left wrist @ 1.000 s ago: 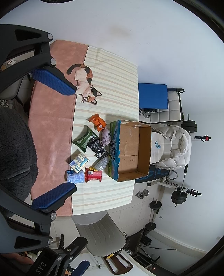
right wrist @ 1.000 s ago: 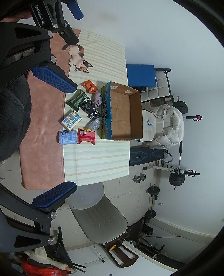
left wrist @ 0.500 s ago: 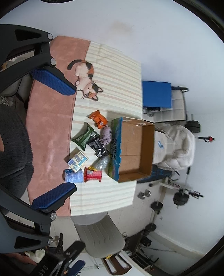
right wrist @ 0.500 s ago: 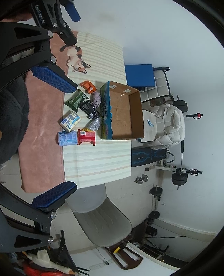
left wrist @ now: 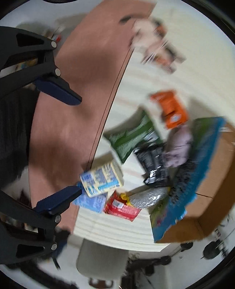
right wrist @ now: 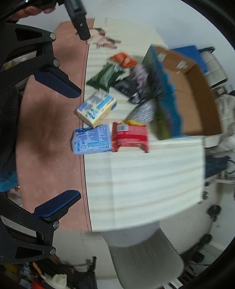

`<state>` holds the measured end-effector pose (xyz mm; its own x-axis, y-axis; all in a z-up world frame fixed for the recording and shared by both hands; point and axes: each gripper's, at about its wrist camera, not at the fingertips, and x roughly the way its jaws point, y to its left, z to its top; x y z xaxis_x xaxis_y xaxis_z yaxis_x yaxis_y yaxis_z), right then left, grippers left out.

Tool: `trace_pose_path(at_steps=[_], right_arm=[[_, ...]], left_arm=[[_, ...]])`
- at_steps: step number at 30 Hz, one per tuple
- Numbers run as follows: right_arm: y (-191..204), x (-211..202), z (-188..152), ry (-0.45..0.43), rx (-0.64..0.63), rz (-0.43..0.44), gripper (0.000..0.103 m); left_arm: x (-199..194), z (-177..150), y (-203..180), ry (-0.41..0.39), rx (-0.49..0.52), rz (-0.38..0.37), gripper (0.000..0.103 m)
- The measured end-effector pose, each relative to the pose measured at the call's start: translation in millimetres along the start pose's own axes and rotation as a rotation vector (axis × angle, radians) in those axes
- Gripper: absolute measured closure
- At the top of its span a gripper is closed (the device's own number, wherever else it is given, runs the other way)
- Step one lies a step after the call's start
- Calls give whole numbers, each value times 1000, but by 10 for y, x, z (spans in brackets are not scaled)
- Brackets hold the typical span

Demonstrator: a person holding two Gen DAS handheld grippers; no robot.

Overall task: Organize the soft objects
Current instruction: 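Grasp the yellow milk carton with the left tool while the right grasps the blue milk pack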

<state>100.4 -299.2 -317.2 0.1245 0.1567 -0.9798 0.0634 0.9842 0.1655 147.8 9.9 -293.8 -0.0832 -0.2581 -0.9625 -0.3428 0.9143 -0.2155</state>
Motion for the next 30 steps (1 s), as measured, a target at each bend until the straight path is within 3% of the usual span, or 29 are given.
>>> trace_pose_path(at_steps=[3, 5, 7, 8, 14, 17, 19, 22, 24, 25, 27, 30], right_arm=[[-5, 495, 96, 54, 14, 12, 19], [-12, 754, 141, 91, 18, 20, 20], [19, 984, 182, 119, 18, 22, 23], [20, 1052, 188, 155, 29, -77, 24], [-47, 1423, 149, 262, 52, -18, 45], [-112, 1448, 95, 281, 52, -14, 57], [-186, 1458, 50, 298, 55, -20, 58], [-296, 1423, -21, 317, 61, -52, 59], [-338, 1392, -55, 314, 59, -46, 58], [-351, 1371, -71, 305, 61, -41, 56], [-337, 1335, -77, 294, 58, -35, 37], [-287, 1336, -33, 308, 65, -23, 36]], left_arm=[[404, 114, -139, 95, -39, -69, 19], [587, 179, -245, 127, -44, -79, 19], [785, 225, -340, 174, -51, -78, 19], [870, 248, -380, 193, -54, -79, 19], [1349, 281, -637, 303, -49, -57, 19], [1498, 274, -763, 307, -22, -11, 19], [1554, 249, -848, 280, 27, 47, 24], [1551, 183, -953, 243, 119, 89, 25], [1512, 116, -1010, 203, 203, 159, 25], [1496, 88, -1033, 190, 236, 187, 25], [1492, 47, -1066, 177, 278, 218, 23], [1558, 31, -1074, 182, 260, 204, 23]])
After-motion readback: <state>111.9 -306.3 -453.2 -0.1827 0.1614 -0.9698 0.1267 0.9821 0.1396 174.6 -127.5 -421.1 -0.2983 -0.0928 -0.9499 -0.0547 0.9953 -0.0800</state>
